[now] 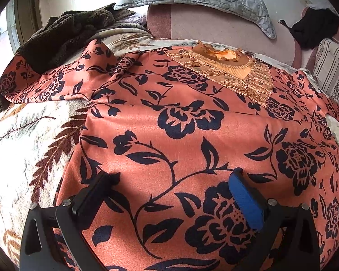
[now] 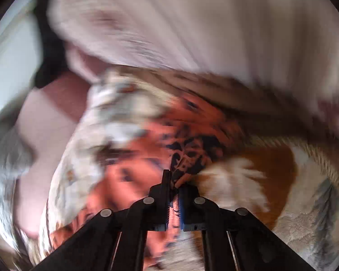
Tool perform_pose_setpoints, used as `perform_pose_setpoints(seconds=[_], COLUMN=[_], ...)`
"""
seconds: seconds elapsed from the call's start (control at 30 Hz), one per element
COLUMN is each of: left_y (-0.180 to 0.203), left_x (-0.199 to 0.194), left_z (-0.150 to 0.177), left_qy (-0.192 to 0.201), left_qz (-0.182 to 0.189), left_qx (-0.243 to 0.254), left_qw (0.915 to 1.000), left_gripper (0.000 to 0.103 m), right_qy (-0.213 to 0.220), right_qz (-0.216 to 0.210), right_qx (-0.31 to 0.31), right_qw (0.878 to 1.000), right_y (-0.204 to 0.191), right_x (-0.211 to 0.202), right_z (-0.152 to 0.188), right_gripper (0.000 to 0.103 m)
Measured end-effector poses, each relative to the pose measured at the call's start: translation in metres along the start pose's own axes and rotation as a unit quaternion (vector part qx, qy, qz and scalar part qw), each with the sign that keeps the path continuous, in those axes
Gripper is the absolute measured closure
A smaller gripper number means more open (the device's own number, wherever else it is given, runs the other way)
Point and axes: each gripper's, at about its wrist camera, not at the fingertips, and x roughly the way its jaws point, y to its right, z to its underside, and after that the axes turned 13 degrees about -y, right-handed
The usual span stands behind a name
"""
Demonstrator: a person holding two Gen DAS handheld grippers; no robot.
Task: Fold small clothes
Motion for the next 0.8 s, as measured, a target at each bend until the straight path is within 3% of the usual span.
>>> perform_pose_setpoints(seconds=[0.07,0.13,0.2,0.27,0.37,0.4,0.43,0.47,0.5,0.57,0.63,0.8], left_y=[0.0,-0.001,-0.003,-0.006,-0.012,-0.016,-0.019,-0.023,-0.027,-0.037,-0.047,-0.052], left_x=[0.0,-0.001,-0.002,-0.003,-0.006,-0.007,-0.009,-0.012,-0.014,-0.022,-0.034,-0.047], left_z=[0.0,0.0,0.0,-0.001,-0.001,-0.001,-0.001,-0.002,-0.002,-0.004,-0.01,-0.054], left_qy=[0.001,0.001,0.001,0.001,0.002,0.002,0.003,0.003,0.001,0.003,0.011,-0.011], left_qz=[0.0,0.002,0.006,0.01,0.019,0.02,0.023,0.027,0.035,0.05,0.072,0.198], left_qx=[-0.002,-0.006,-0.012,-0.019,-0.036,-0.043,-0.05,-0.058,-0.065,-0.079,-0.097,-0.14], left_qw=[1.0,1.0,0.9999,0.9998,0.9992,0.9989,0.9985,0.9979,0.9973,0.9956,0.9926,0.97], left_gripper=[0.0,0.0,0.0,0.0,0.0,0.0,0.0,0.0,0.0,0.0,0.0,0.0], right_qy=[0.034,0.046,0.05,0.025,-0.031,-0.064,-0.084,-0.093,-0.105,-0.135,-0.123,-0.087], right_qz=[-0.019,-0.083,-0.15,-0.211,-0.258,-0.246,-0.223,-0.204,-0.185,-0.176,-0.184,-0.21], right_qx=[-0.085,-0.147,-0.205,-0.245,-0.286,-0.312,-0.338,-0.351,-0.362,-0.351,-0.336,-0.329], right_qw=[0.996,0.985,0.966,0.946,0.923,0.916,0.911,0.909,0.908,0.91,0.916,0.917], right_y=[-0.064,-0.126,-0.182,-0.224,-0.263,-0.275,-0.284,-0.285,-0.28,-0.263,-0.236,-0.186], right_x=[-0.031,-0.059,-0.081,-0.084,-0.054,-0.032,-0.01,0.01,0.027,0.044,0.033,-0.017], right_z=[0.014,0.044,0.092,0.149,0.234,0.261,0.285,0.303,0.318,0.329,0.334,0.345], right_gripper=[0.097,0.097,0.097,0.097,0.093,0.076,0.041,0.025,0.022,0.022,0.022,0.022])
